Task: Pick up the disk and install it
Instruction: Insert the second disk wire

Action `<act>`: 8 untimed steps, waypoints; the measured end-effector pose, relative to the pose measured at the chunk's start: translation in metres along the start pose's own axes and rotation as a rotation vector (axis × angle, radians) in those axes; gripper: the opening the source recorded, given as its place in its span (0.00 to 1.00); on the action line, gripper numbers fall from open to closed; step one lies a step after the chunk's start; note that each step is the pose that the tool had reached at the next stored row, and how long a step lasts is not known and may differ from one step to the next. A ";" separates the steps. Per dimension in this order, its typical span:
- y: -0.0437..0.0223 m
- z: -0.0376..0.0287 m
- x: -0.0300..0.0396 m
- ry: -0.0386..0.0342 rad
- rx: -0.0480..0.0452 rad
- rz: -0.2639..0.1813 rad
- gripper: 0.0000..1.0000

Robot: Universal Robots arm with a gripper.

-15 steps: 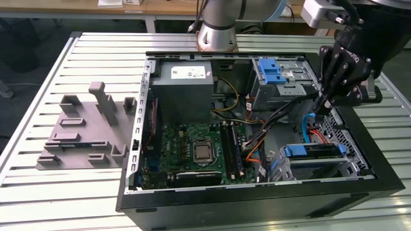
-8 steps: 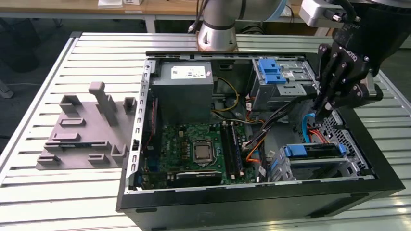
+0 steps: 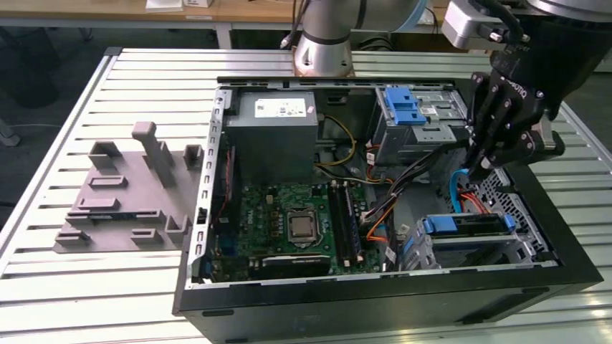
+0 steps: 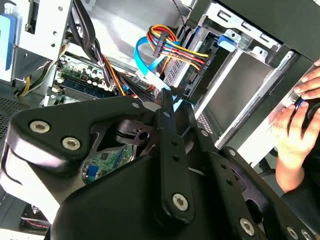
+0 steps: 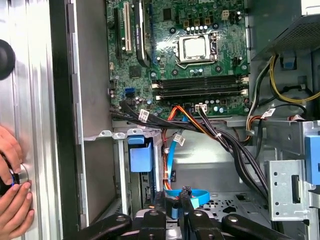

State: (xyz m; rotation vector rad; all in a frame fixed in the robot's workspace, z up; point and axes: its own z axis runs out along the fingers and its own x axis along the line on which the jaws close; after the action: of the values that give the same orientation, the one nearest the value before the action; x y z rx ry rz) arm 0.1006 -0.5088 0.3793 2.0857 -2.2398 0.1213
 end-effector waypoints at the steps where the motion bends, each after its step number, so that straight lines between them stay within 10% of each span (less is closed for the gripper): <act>1: 0.0000 0.0009 -0.0001 0.0000 0.0000 0.000 0.25; 8: 0.0000 0.0072 -0.0009 0.0045 0.0003 0.000 0.25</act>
State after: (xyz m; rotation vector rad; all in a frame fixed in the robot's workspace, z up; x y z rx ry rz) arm 0.1006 -0.5087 0.3720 2.0834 -2.2373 0.1263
